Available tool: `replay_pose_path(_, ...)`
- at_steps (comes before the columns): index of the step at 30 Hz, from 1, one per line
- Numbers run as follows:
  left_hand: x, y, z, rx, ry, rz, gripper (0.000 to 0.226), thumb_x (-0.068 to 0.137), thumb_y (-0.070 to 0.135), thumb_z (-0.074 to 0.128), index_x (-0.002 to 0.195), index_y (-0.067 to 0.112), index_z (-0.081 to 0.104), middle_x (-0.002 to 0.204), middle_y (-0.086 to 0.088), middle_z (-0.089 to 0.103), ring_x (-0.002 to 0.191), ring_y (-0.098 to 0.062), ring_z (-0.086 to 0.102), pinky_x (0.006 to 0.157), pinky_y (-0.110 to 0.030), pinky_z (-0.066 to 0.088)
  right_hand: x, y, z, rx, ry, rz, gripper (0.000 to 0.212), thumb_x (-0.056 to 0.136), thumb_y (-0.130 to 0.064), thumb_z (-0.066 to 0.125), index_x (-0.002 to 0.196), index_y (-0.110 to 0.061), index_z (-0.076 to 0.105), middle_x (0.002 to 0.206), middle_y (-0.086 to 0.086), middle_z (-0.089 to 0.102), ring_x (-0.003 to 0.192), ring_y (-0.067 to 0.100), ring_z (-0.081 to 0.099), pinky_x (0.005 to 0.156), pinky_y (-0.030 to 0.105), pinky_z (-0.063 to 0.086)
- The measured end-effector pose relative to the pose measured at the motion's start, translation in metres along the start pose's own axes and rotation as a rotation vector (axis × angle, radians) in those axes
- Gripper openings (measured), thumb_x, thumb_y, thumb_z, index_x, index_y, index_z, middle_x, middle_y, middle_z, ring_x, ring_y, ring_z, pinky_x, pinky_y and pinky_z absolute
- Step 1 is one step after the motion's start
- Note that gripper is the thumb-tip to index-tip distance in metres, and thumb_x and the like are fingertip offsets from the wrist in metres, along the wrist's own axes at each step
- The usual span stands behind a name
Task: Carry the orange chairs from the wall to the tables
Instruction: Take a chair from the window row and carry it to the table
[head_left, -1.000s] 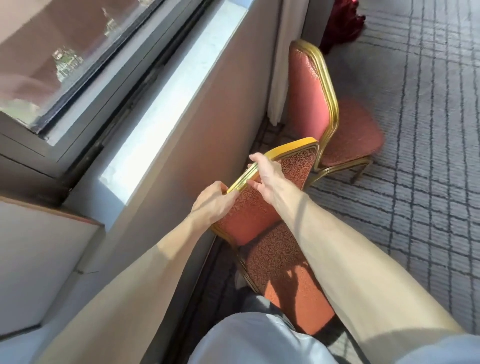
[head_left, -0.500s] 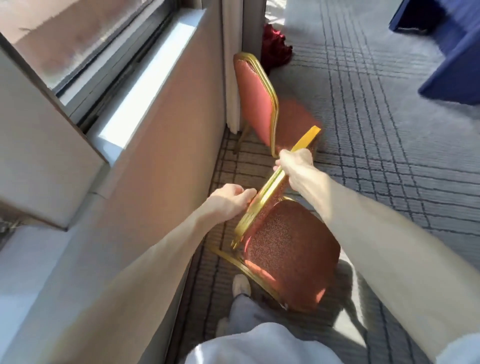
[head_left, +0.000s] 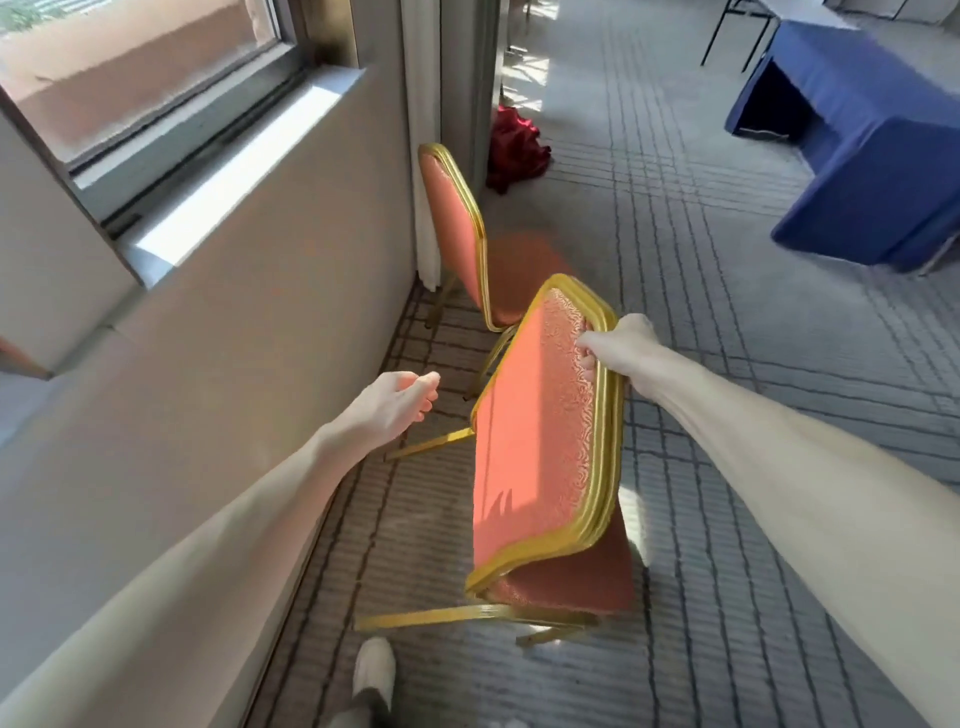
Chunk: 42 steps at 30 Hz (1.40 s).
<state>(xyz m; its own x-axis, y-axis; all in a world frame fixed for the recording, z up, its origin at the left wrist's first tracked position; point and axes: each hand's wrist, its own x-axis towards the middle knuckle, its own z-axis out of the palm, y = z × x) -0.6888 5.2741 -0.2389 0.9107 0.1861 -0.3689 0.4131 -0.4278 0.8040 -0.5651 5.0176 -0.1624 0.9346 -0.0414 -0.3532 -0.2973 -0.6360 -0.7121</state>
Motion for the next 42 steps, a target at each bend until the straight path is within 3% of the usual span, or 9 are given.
replay_pose_path(5,-0.017,0.019,0.030,0.012,0.140,0.024,0.057,0.083,0.069,0.040,0.102,0.023,0.069,0.102,0.002,0.070,0.101,-0.018,0.065,0.096,-0.043,0.052,-0.038,0.033,-0.003,-0.411,-0.100,-0.190,0.022,0.082,-0.027,0.062,0.071,-0.011,0.072,0.058,-0.001,0.071,0.063,0.014,0.071,0.072,0.035,0.058)
replay_pose_path(11,-0.034,0.047,0.064,0.157,0.281,0.191,0.045,0.102,0.048,0.040,0.125,0.014,0.059,0.113,0.000,0.062,0.103,-0.018,0.058,0.084,-0.030,0.041,-0.078,0.087,0.002,-0.746,-0.210,-0.409,0.021,0.080,-0.035,0.058,0.077,-0.015,0.063,0.061,-0.001,0.068,0.069,0.021,0.065,0.068,0.034,0.044)
replay_pose_path(16,-0.046,0.037,0.118,0.395,0.079,0.418,0.048,0.098,0.054,0.033,0.107,0.019,0.065,0.110,-0.003,0.067,0.108,-0.024,0.059,0.093,-0.042,0.047,-0.099,0.123,0.007,-0.845,-0.093,-0.430,0.023,0.078,-0.042,0.061,0.085,-0.020,0.064,0.083,0.004,0.067,0.090,0.031,0.065,0.070,0.036,0.037)
replay_pose_path(18,-0.057,0.029,0.147,0.519,0.021,0.498,0.045,0.098,0.052,0.030,0.098,0.021,0.062,0.101,-0.002,0.068,0.102,-0.028,0.061,0.088,-0.042,0.046,-0.106,0.132,0.005,-0.857,-0.058,-0.397,0.023,0.078,-0.043,0.061,0.087,-0.022,0.065,0.085,0.004,0.070,0.091,0.031,0.066,0.070,0.035,0.037)
replay_pose_path(22,-0.069,0.018,0.180,0.540,0.025,0.534,0.036,0.100,0.049,0.035,0.104,0.025,0.061,0.108,0.001,0.067,0.106,-0.027,0.056,0.094,-0.041,0.036,-0.127,0.153,-0.002,-0.797,0.001,-0.251,0.018,0.077,-0.041,0.061,0.081,-0.024,0.061,0.085,0.006,0.069,0.089,0.033,0.065,0.068,0.032,0.039)
replay_pose_path(29,-0.084,0.047,0.217,0.599,-0.116,0.644,0.034,0.097,0.044,0.032,0.093,0.024,0.059,0.108,0.000,0.066,0.107,-0.027,0.056,0.094,-0.048,0.038,-0.145,0.188,-0.019,-0.758,0.052,-0.033,0.021,0.081,-0.042,0.055,0.076,-0.023,0.061,0.082,0.007,0.065,0.082,0.034,0.061,0.068,0.033,0.043)
replay_pose_path(32,-0.076,0.056,0.227,0.641,-0.015,0.666,0.043,0.095,0.048,0.024,0.085,0.025,0.059,0.099,0.002,0.067,0.100,-0.025,0.057,0.087,-0.046,0.040,-0.134,0.191,-0.018,-0.654,0.087,-0.082,0.026,0.077,-0.049,0.050,0.073,-0.025,0.058,0.080,0.009,0.068,0.082,0.036,0.064,0.070,0.038,0.054)
replay_pose_path(36,-0.054,0.073,0.247,0.560,0.023,0.863,0.036,0.092,0.040,0.029,0.067,0.023,0.048,0.078,0.001,0.067,0.078,-0.023,0.059,0.070,-0.034,0.040,-0.116,0.209,-0.027,-0.661,0.239,-0.201,0.020,0.076,-0.042,0.057,0.077,-0.022,0.057,0.079,0.009,0.070,0.078,0.038,0.064,0.063,0.035,0.047)
replay_pose_path(42,0.005,0.124,0.273,0.582,0.222,0.796,0.041,0.090,0.037,0.038,0.054,0.018,0.043,0.062,-0.005,0.066,0.067,-0.029,0.060,0.063,-0.035,0.038,-0.049,0.201,-0.064,-0.670,0.365,-0.306,0.024,0.082,-0.043,0.058,0.085,-0.020,0.061,0.077,0.012,0.070,0.077,0.040,0.065,0.061,0.036,0.042)
